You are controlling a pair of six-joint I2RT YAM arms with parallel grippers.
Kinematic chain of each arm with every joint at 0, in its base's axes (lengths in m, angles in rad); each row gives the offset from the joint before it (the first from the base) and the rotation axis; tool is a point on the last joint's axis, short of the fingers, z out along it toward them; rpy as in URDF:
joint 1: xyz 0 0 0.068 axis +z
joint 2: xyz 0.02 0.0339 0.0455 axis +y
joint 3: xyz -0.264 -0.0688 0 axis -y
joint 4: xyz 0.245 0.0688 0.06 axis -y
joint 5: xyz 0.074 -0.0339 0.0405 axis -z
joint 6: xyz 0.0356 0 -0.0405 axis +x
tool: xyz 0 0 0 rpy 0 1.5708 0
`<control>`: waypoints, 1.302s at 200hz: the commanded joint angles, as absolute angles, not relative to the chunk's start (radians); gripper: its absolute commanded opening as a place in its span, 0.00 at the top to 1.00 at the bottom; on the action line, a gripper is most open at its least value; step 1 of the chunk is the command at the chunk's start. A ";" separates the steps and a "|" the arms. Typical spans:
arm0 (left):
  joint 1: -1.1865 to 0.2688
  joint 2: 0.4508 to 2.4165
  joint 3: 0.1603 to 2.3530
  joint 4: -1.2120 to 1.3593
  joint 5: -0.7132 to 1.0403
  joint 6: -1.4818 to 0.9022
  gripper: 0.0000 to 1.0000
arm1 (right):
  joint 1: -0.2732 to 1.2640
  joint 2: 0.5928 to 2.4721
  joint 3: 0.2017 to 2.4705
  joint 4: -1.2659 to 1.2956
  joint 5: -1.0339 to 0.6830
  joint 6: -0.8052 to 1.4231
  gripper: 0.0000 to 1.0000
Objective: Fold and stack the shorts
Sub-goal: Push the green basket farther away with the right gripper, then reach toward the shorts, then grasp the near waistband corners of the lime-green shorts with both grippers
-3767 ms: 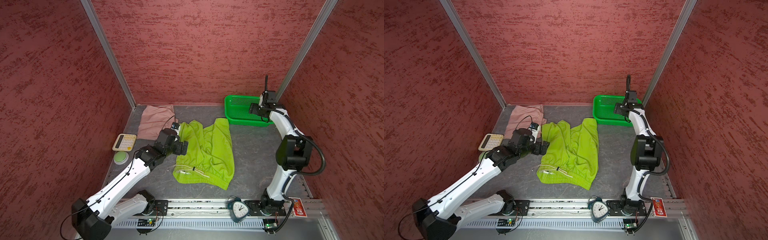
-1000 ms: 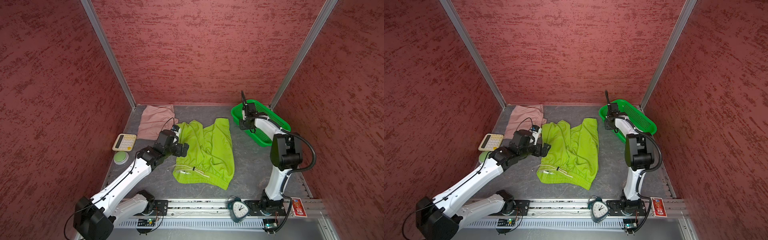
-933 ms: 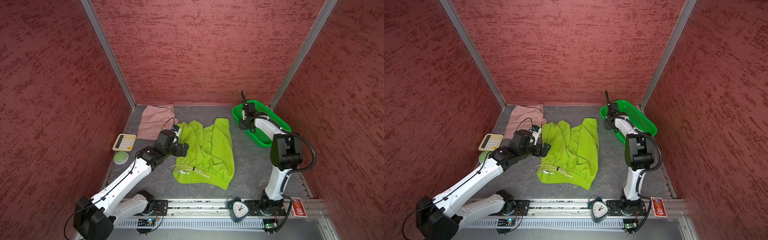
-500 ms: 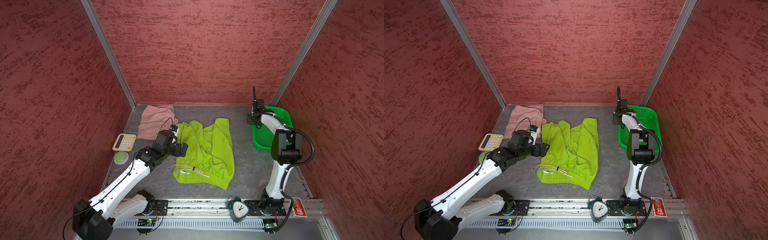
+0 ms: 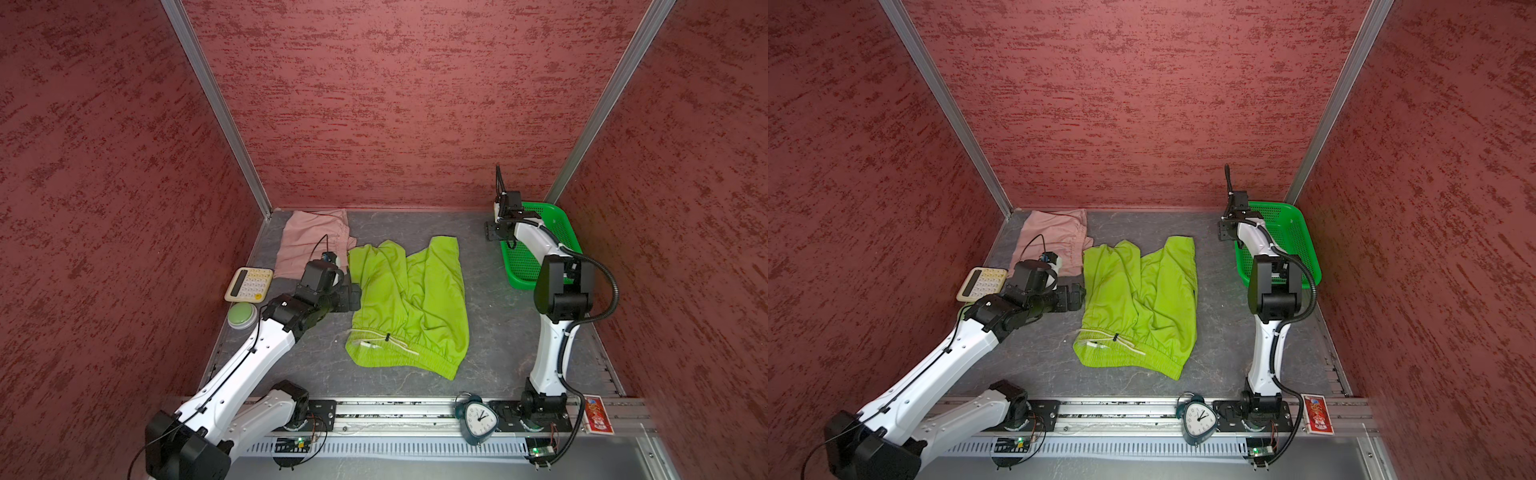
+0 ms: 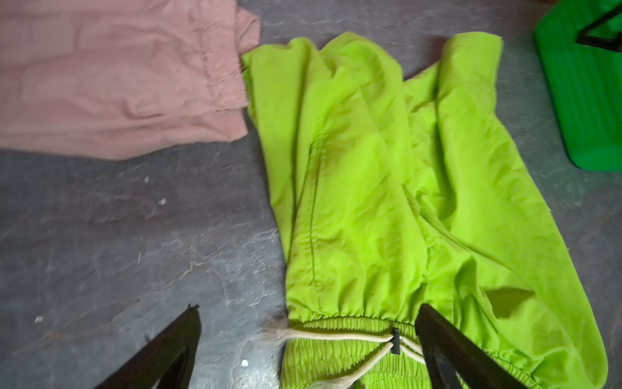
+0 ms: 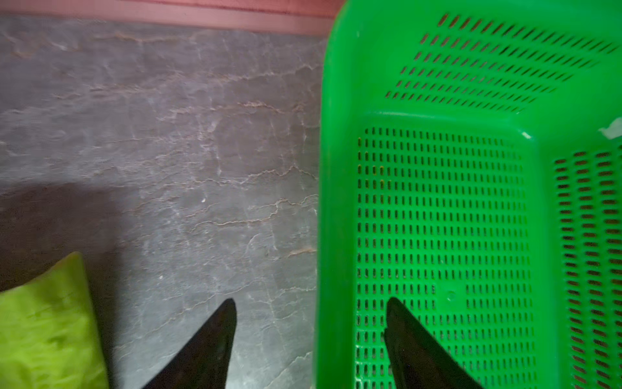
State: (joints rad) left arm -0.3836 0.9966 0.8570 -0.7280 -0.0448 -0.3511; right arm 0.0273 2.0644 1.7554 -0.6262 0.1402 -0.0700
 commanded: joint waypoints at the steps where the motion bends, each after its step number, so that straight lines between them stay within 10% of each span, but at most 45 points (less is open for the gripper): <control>1: -0.333 0.990 0.865 -0.816 -0.011 -0.462 0.01 | 0.117 1.791 1.657 -0.683 0.139 0.026 0.21; 110: -0.258 0.868 0.552 -0.696 0.308 -0.699 0.01 | 0.656 0.885 0.752 -0.918 -0.276 0.859 0.23; 231: -0.300 0.712 0.388 -0.703 0.311 -0.822 0.01 | 0.807 1.081 0.564 -0.597 -0.246 0.904 0.31; 260: -0.358 0.702 0.363 -0.687 0.279 -0.853 0.00 | 0.805 1.060 0.514 -0.428 -0.220 0.955 0.64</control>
State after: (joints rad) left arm -0.3180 0.7128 0.3855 -0.7155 0.3077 -0.8162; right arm 0.8009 1.0840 0.5400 -0.6113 -0.2592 0.8803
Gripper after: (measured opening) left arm 0.997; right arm 0.515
